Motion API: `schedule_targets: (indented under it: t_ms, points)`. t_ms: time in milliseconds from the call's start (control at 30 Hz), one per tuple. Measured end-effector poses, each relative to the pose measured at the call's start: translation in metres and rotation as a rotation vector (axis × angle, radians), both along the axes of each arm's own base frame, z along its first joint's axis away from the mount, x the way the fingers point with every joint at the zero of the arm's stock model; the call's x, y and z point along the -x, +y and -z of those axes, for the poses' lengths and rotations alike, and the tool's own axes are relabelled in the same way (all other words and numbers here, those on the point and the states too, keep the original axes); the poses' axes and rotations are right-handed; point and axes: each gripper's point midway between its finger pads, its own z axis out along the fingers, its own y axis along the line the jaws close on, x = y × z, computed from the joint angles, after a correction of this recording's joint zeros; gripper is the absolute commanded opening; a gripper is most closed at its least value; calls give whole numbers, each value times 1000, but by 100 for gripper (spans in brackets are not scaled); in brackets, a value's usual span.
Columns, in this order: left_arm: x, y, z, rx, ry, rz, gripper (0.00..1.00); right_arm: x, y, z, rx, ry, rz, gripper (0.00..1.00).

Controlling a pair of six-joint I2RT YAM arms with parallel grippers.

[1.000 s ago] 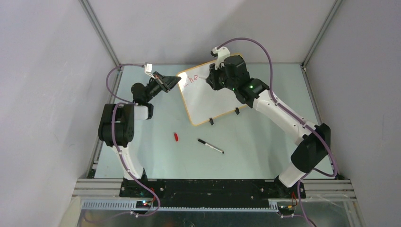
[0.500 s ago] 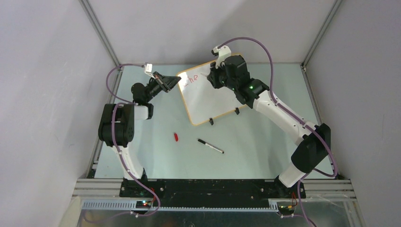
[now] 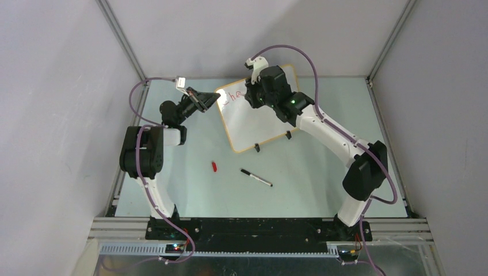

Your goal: Write a sentence on the whiteboard

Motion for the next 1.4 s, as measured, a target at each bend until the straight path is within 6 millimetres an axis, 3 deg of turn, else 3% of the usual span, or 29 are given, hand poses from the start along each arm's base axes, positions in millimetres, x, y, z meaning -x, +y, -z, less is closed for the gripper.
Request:
schedule_targets:
  t_ms: [533, 900, 1400]
  points:
    - [1, -1, -1, -15, -4, -2, 0, -27, -5, -3, 49, 48, 68, 0]
    - [1, -1, -1, -23, -5, -4, 0, -34, -15, 13, 87, 114, 100, 0]
    - [0, -1, 0, -41, -4, -10, 0, -35, -13, 17, 96, 130, 91, 0]
